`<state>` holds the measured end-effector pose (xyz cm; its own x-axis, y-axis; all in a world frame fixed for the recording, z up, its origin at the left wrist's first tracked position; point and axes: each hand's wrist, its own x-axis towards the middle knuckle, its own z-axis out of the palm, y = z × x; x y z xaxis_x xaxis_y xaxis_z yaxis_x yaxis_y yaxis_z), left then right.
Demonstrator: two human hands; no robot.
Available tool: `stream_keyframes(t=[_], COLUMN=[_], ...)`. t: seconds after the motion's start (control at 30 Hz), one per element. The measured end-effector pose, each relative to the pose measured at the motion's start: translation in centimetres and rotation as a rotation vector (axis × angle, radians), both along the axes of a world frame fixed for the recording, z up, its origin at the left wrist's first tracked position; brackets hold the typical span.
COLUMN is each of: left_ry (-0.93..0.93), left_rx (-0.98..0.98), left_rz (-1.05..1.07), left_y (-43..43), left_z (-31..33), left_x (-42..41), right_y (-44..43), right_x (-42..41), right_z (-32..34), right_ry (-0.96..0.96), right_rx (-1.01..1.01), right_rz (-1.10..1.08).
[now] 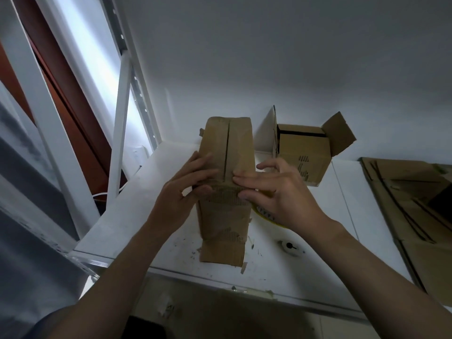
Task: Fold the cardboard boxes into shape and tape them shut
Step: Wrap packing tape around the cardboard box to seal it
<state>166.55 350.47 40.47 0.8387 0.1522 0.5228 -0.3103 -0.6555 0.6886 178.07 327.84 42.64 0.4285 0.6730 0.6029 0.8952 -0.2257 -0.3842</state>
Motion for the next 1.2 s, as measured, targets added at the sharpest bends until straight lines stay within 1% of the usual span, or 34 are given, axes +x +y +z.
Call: stream_keyframes(t=[0.1,0.17,0.23,0.3,0.37,0.47,0.57,0.7,0.83,0.9,1.0,1.03,1.07,1.13,1.17,1.2], left_ry=[0.001,0.026,-0.021,-0.115,-0.194,-0.257,-0.263,-0.265,-0.293,-0.280,-0.132,-0.080,-0.050,-0.078,-0.125,-0.169], left_rx=[-0.002,-0.040,-0.135,-0.232,-0.267,-0.337,-0.383,-0.432,-0.367,-0.273,-0.031,-0.017,-0.049,-0.105,-0.075,0.008], left_rz=[0.042,0.110,0.270,0.449,0.546,0.590,0.620,0.606,0.576,0.557,0.484,0.462,0.449,0.437,0.444,0.444], left_y=[0.3,0.0,-0.7,-1.6,-2.6,-4.2,-5.0,-5.4,-5.9,-6.4,-7.8,-8.1,-8.3,-8.1,-7.9,-7.7], left_z=[-0.7,-0.9,-0.9,-0.9,-1.1,-1.3,-1.2,-0.9,-1.3,-1.9,-3.0,-3.1,-2.9,-2.3,-1.9,-1.7], left_x=[-0.8,-1.3,-1.8,-2.2,-2.4,-2.6,-2.6,-2.6,-2.8,-2.7,-2.2,-2.0,-1.8,-1.4,-1.2,-1.0], right_y=[0.0,0.0,0.0,0.1,0.4,0.7,0.7,0.8,0.7,0.7,0.9,1.0,1.2,1.5,1.6,1.5], right_x=[0.0,0.0,0.1,0.2,0.2,0.0,-0.3,-0.6,-0.7,-0.8,-1.1,-1.3,-1.5,-1.8,-2.0,-2.2], right_z=[0.0,0.0,-0.2,-0.3,-0.4,-0.5,-0.6,-0.7,-0.6,-0.6,-0.5,-0.4,-0.3,-0.1,0.1,0.3], right_ry=[0.013,0.023,0.019,0.017,0.011,0.002,-0.007,-0.009,-0.017,-0.024,-0.013,-0.021,-0.034,-0.033,0.014,0.104], right_rx=[0.001,0.022,0.024,0.021,0.026,0.029,0.043,0.044,0.052,0.067,0.066,0.049,0.021,-0.031,-0.029,0.010], right_rz=[0.013,0.018,0.017,0.008,-0.007,-0.025,-0.047,-0.058,-0.066,-0.090,-0.115,-0.116,-0.115,-0.099,-0.081,-0.059])
